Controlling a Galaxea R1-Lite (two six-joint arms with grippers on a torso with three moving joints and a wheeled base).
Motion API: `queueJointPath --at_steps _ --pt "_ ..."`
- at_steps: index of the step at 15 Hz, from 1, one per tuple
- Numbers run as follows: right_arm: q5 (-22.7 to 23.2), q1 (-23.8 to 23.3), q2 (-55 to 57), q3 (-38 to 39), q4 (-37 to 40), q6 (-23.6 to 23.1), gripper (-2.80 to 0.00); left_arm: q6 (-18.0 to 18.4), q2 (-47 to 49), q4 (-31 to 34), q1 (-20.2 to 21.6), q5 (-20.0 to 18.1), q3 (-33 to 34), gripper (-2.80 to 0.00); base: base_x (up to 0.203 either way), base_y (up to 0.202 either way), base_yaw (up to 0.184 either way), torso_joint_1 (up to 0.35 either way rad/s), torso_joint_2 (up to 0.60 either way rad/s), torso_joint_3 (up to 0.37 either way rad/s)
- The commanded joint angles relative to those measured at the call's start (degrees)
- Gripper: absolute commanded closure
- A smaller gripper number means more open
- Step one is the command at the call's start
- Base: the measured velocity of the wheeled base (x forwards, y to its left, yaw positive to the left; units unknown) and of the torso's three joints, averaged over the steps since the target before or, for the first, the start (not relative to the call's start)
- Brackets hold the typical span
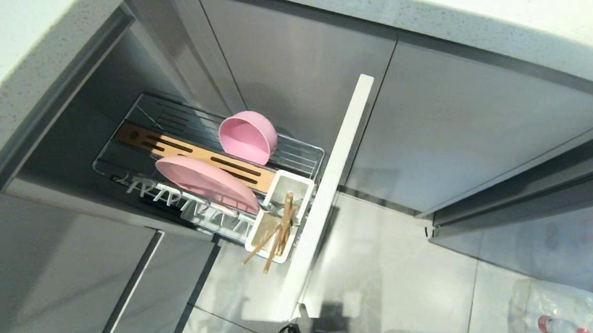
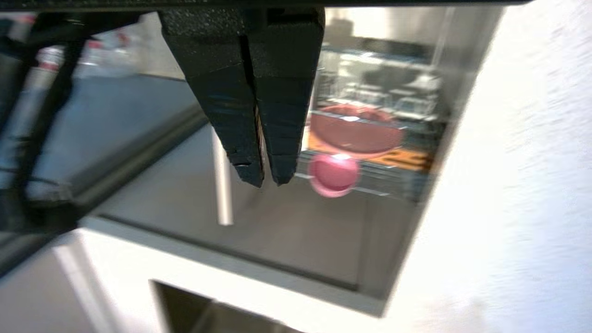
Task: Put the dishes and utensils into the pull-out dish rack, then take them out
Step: Take the plate out of the cupboard
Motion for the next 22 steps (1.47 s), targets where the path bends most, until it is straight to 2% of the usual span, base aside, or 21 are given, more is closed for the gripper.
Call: queueJointPath --at_steps 1,3,5,8,9,11,14,17,20,22 --pt "0.0 0.0 0.1 0.0 0.0 0.0 0.0 1.2 -1.4 0.1 -0.2 0.7 1.5 0.0 0.0 0.0 0.0 0.0 0.0 0.0" --pt "-0.1 0.0 0.0 0.0 0.0 0.0 0.0 4.2 -2.9 -0.6 -1.8 1.5 4.7 0.0 0.0 0.0 0.0 0.0 0.0 0.0" --pt "0.0 0.0 0.1 0.0 0.0 0.0 0.0 7.3 -6.3 -0.7 -2.7 4.1 11.3 0.0 0.0 0.0 0.0 0.0 0.0 0.0" --pt "0.0 0.0 0.0 0.0 0.0 0.0 0.0 13.3 -13.4 -3.5 -3.7 8.6 25.7 0.0 0.0 0.0 0.0 0.0 0.0 0.0" --pt "-0.1 0.0 0.0 0.0 0.0 0.0 0.0 15.0 -14.8 -6.1 -3.8 10.7 31.1 0.0 0.0 0.0 0.0 0.0 0.0 0.0" --pt "0.0 0.0 0.0 0.0 0.0 0.0 0.0 17.2 -16.2 -15.6 -4.0 14.9 42.0 0.0 0.0 0.0 0.0 0.0 0.0 0.0" --pt "0.0 0.0 0.0 0.0 0.0 0.0 0.0 19.7 -16.8 -29.6 -4.0 17.7 57.6 0.0 0.0 0.0 0.0 0.0 0.0 0.0" --pt "0.0 0.0 0.0 0.0 0.0 0.0 0.0 20.6 -17.0 -44.4 -4.0 19.5 72.0 0.0 0.0 0.0 0.0 0.0 0.0 0.0" --pt "0.0 0.0 0.1 0.0 0.0 0.0 0.0 20.6 -17.0 -54.0 -4.0 21.6 81.8 0.0 0.0 0.0 0.0 0.0 0.0 0.0" --pt "0.0 0.0 0.1 0.0 0.0 0.0 0.0 20.0 -17.0 -53.6 -4.0 22.6 81.8 0.0 0.0 0.0 0.0 0.0 0.0 0.0"
